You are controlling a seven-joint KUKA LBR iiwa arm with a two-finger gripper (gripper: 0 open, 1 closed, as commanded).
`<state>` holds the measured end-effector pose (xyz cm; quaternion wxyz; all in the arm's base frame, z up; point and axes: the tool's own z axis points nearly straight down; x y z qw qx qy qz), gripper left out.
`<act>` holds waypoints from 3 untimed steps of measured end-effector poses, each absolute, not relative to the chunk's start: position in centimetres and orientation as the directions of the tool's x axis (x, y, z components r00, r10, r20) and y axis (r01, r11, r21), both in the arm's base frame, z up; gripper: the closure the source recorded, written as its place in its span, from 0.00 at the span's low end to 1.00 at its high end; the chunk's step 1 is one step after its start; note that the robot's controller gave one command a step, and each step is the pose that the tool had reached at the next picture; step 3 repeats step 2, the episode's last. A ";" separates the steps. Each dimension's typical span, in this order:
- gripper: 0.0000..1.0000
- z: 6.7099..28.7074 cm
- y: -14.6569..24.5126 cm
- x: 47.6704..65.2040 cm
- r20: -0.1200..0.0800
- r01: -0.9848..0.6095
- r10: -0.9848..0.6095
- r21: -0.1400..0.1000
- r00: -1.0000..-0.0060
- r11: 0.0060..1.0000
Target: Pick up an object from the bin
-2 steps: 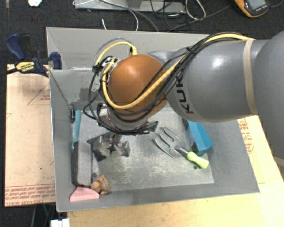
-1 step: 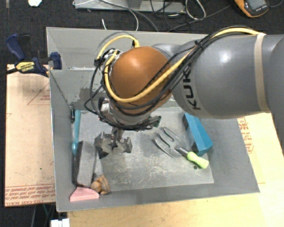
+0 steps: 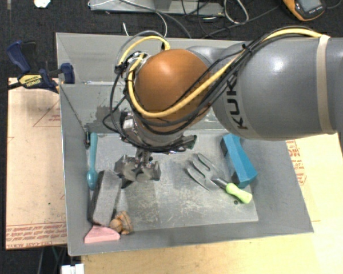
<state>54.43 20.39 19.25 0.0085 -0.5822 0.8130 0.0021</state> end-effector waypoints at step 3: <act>1.00 20.6 20.4 54.5 -0.019 -0.945 -0.945 -0.007 -0.326 0.327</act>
Offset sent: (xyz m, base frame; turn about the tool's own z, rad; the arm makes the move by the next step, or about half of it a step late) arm 0.0003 0.0005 0.0279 0.0022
